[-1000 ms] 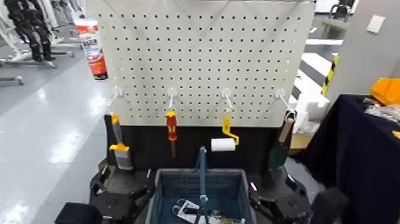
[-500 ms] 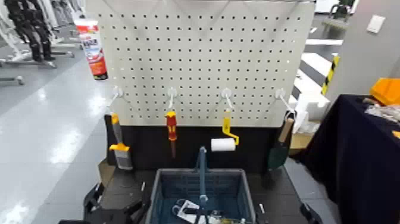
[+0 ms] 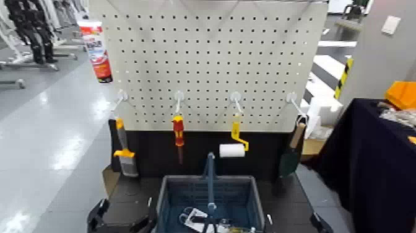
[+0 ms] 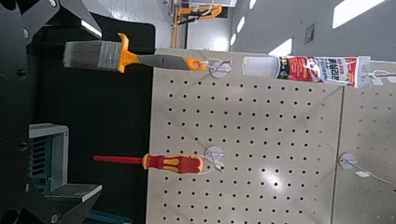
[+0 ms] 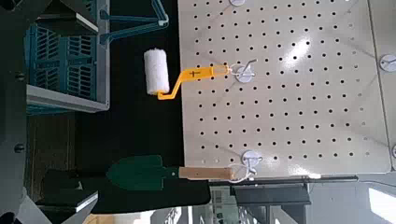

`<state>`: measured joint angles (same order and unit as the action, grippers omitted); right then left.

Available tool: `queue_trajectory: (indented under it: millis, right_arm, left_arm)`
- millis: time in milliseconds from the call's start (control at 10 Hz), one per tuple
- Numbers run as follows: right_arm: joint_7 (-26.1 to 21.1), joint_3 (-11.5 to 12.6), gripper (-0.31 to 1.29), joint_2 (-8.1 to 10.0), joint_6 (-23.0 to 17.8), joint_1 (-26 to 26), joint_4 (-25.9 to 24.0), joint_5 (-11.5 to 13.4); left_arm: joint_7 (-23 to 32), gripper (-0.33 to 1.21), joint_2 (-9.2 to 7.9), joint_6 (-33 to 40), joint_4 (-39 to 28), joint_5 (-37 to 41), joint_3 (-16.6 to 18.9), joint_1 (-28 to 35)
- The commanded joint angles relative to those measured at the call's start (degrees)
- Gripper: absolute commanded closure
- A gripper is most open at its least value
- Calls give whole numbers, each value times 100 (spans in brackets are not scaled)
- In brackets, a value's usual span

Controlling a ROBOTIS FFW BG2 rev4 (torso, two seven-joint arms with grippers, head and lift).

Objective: Put the yellow pliers into the crate.

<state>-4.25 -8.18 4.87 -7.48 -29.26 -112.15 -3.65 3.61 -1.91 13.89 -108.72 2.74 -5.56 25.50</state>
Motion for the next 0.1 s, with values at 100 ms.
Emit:
queue_trajectory:
  millis: [100]
  right_arm:
    - [-14, -25, 8, -13, 186, 8, -52, -30]
  left_arm:
    - [0, 15, -3, 0, -8, -1, -15, -10]
